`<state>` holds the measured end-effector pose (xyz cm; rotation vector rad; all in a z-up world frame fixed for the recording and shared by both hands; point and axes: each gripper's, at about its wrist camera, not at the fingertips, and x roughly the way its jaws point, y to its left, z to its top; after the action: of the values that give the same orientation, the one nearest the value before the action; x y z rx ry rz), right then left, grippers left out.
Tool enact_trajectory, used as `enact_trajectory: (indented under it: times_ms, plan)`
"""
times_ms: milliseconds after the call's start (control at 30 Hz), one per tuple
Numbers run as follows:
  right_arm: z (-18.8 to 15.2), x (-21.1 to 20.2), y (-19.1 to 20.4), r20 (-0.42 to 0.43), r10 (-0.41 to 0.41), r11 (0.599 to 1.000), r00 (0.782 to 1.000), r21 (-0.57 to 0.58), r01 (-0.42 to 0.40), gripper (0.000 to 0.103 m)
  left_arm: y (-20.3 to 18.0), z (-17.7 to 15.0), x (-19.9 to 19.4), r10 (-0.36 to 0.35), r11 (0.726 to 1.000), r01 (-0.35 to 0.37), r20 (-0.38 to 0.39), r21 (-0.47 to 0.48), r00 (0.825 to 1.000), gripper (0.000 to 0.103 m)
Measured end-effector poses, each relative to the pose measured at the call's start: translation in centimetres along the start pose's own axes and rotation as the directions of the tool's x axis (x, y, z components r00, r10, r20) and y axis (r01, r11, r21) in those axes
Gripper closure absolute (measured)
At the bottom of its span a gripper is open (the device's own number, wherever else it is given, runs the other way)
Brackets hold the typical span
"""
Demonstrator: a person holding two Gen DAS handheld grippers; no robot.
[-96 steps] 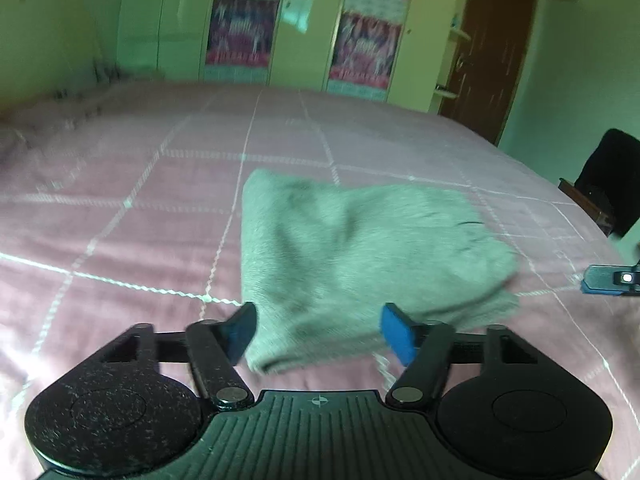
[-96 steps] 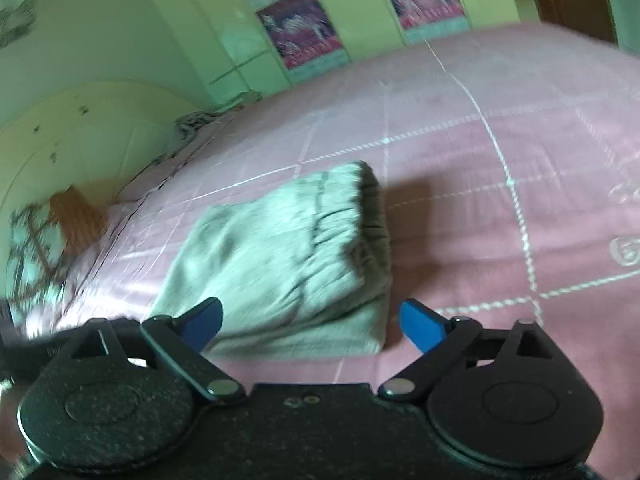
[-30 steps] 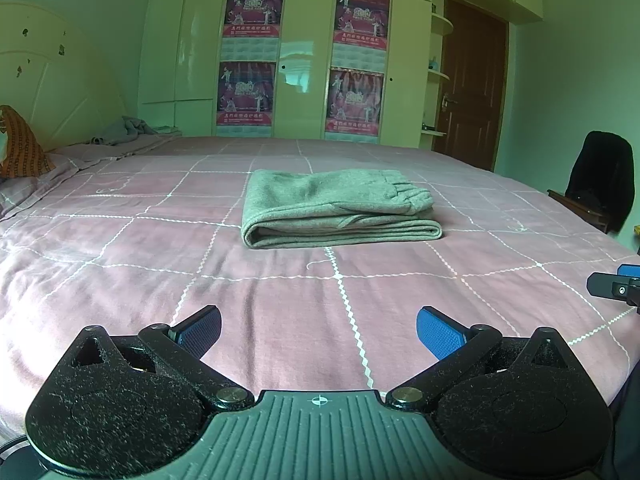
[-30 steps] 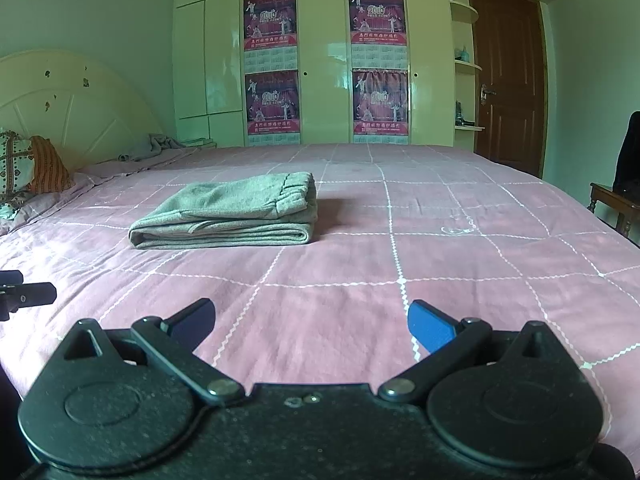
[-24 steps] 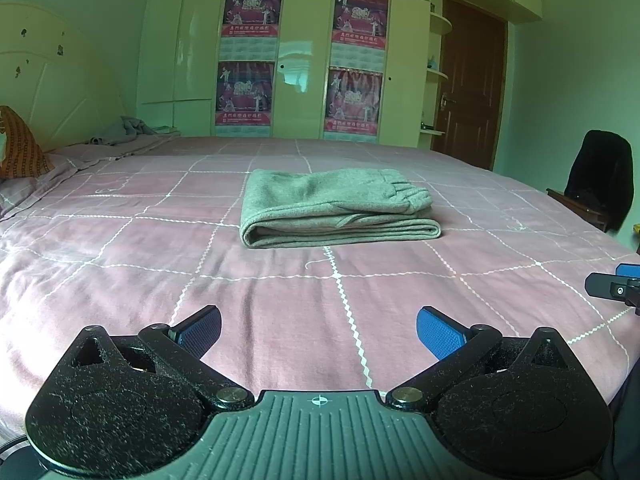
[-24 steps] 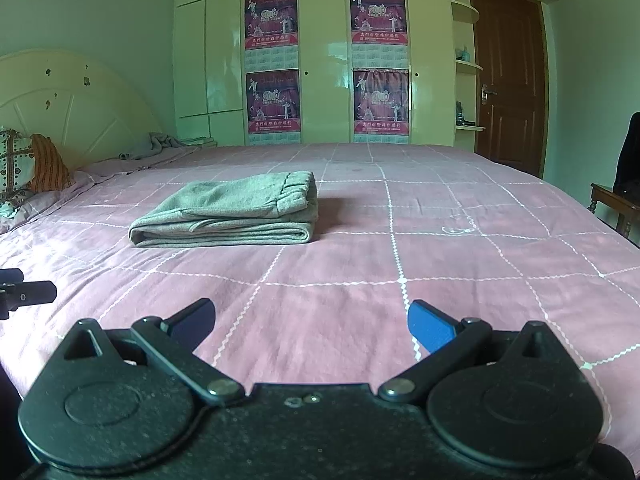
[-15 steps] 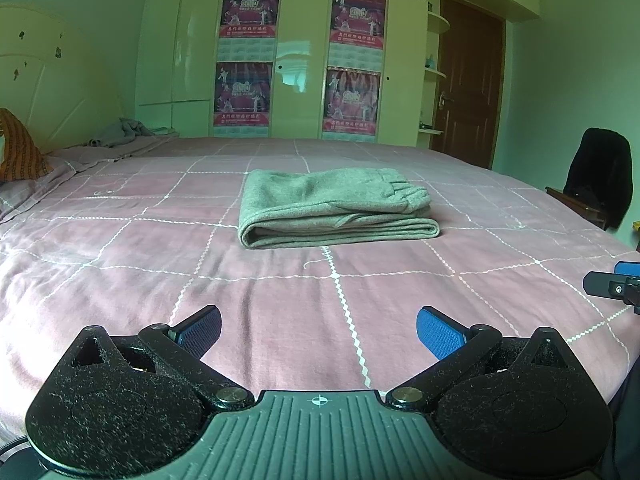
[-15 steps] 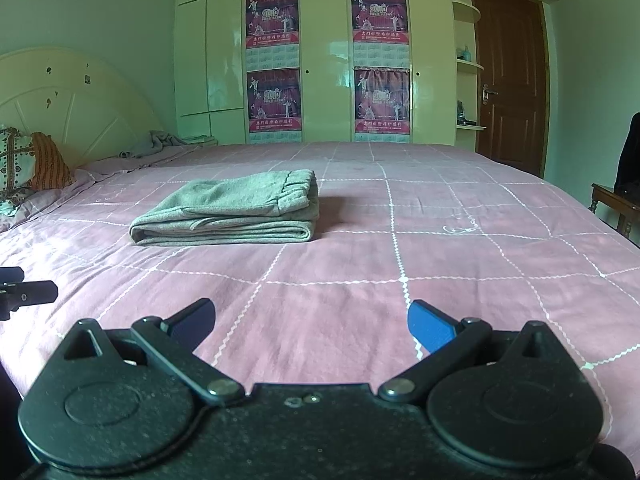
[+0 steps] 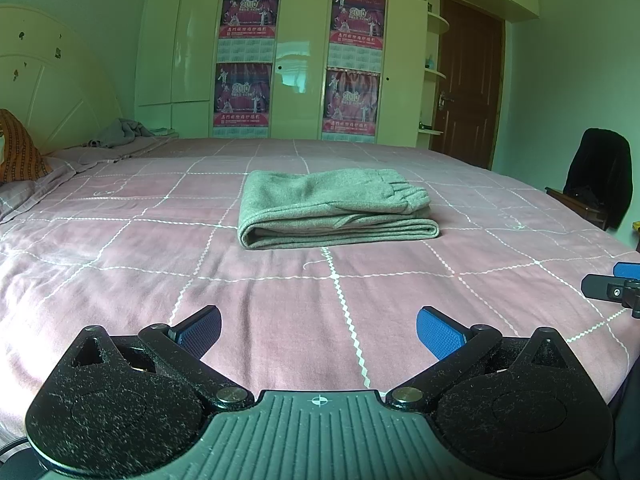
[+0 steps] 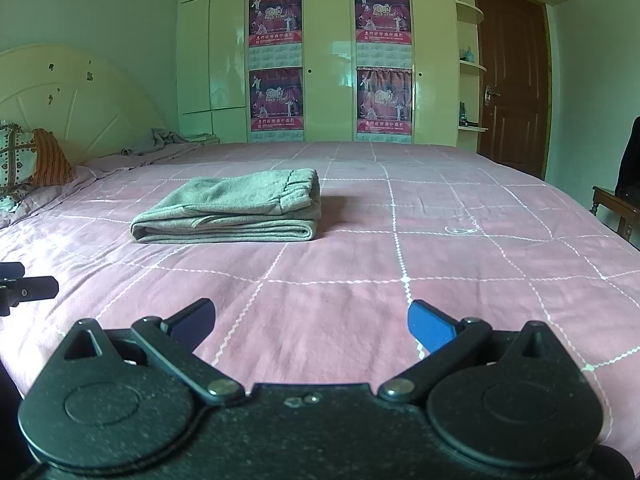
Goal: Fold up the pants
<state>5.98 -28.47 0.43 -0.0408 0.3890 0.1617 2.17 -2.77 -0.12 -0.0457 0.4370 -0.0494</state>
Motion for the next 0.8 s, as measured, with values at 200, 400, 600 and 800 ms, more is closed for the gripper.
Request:
enact_trajectory:
  times_ms: [200,400,600,800]
  plan:
    - [0.00,-0.01,0.02,-0.001,-0.001,1.000,1.000,0.000,0.001,0.000,0.02,0.07,-0.06,0.002,1.000,-0.003,0.003,0.003,1.000,0.000]
    - [-0.03,-0.08,-0.21,-0.003,0.004,1.000,1.000,-0.005,-0.004,0.000,0.13,0.17,-0.08,0.005,1.000,-0.005,0.009,0.002,1.000,0.000]
    - [-0.05,-0.10,-0.27,-0.004,0.005,1.000,1.000,-0.005,-0.005,0.000,0.14,0.20,-0.08,0.005,1.000,-0.005,0.010,0.002,1.000,0.000]
    - [-0.06,-0.09,-0.39,-0.006,0.006,1.000,1.000,-0.007,-0.006,0.000,0.25,0.16,-0.07,0.005,1.000,-0.005,0.012,0.003,1.000,0.000]
